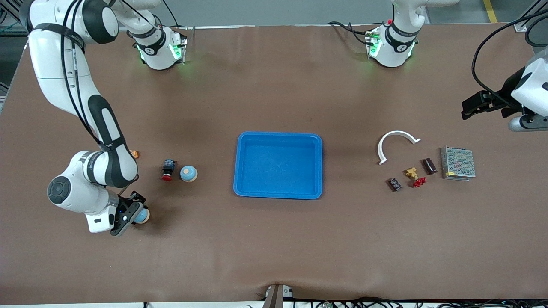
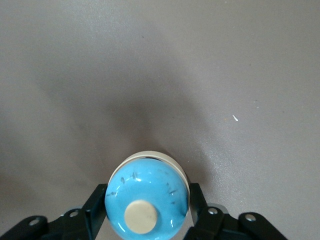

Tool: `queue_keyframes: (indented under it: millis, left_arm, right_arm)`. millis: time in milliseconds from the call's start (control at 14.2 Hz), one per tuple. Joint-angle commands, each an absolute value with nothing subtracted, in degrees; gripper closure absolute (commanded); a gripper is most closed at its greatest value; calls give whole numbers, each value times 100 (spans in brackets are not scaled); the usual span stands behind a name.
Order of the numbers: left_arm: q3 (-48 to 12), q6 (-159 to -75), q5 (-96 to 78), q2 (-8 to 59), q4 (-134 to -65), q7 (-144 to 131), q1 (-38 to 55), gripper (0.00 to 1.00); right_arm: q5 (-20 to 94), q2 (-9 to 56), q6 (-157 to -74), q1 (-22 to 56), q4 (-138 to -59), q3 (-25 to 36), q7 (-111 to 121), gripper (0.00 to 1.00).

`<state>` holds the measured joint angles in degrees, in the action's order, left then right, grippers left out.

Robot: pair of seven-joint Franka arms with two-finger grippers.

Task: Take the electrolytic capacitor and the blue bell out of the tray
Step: 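Lower the bell beside the white breaker and open the right gripper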

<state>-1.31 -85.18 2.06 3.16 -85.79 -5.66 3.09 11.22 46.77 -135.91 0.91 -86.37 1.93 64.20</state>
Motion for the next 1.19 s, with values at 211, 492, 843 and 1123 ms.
queue_keyframes:
  millis: [211, 492, 843, 1123]
  left_arm:
    - [-105, -8481, 70, 255, -8613, -545, 299, 0]
    - [-105, -8481, 62, 246, -8613, -554, 290, 0]
    - [-105, -8499, 70, 246, -8613, -580, 299, 0]
    - [-105, -8499, 70, 246, -8613, -580, 290, 0]
  right_arm:
    - [1292, 4693, -13597, 9, -8570, 105, 6487, 0]
    - [1283, 4641, -13168, 132, -8298, 105, 5821, 0]
    - [1178, 4448, -11947, 316, -7753, 149, 4635, 0]
    - [907, 3983, -10585, 509, -7427, 150, 3098, 0]
